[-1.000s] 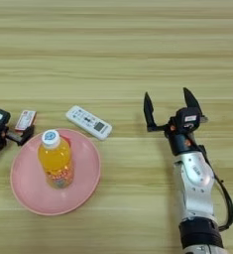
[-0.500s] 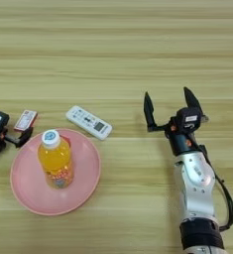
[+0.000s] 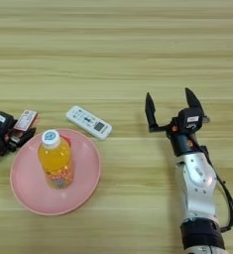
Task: Move the objects on the table
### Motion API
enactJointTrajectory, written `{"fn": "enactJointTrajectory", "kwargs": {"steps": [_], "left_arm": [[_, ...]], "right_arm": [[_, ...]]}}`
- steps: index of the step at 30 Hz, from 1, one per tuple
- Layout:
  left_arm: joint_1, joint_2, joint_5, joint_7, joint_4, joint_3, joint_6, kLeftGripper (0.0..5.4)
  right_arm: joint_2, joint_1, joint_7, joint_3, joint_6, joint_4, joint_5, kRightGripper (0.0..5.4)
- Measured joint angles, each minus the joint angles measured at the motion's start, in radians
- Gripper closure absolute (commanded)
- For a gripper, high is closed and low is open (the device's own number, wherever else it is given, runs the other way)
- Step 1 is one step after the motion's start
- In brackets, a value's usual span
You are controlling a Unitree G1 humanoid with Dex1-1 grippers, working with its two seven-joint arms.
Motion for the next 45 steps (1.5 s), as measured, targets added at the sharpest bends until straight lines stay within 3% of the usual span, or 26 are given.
{"fn": "enactJointTrajectory", "kwargs": {"steps": [8, 26, 32, 37, 45], "left_arm": [[-0.001, -0.012, -0.013, 0.000, 0.015, 0.003, -0.001, 3.33], [-0.001, -0.010, -0.010, 0.009, -0.005, 0.007, -0.014, 3.36], [0.010, 0.001, -0.032, -0.022, -0.138, 0.012, 0.000, 3.36], [0.026, 0.035, -0.066, -0.075, -0.267, 0.020, 0.012, 3.36], [0.076, 0.091, -0.113, -0.181, -0.380, 0.020, 0.025, 3.36]], "right_arm": [[0.000, -0.001, 0.008, -0.003, 0.000, 0.018, 0.004, 0.00], [0.001, -0.005, 0.011, -0.003, 0.000, 0.023, 0.007, 0.00], [0.000, -0.005, 0.019, -0.004, 0.000, 0.023, 0.010, 0.00], [0.000, -0.008, 0.021, -0.005, 0.000, 0.024, 0.010, 0.00], [0.000, -0.008, 0.020, -0.005, 0.000, 0.023, 0.012, 0.00]]}}
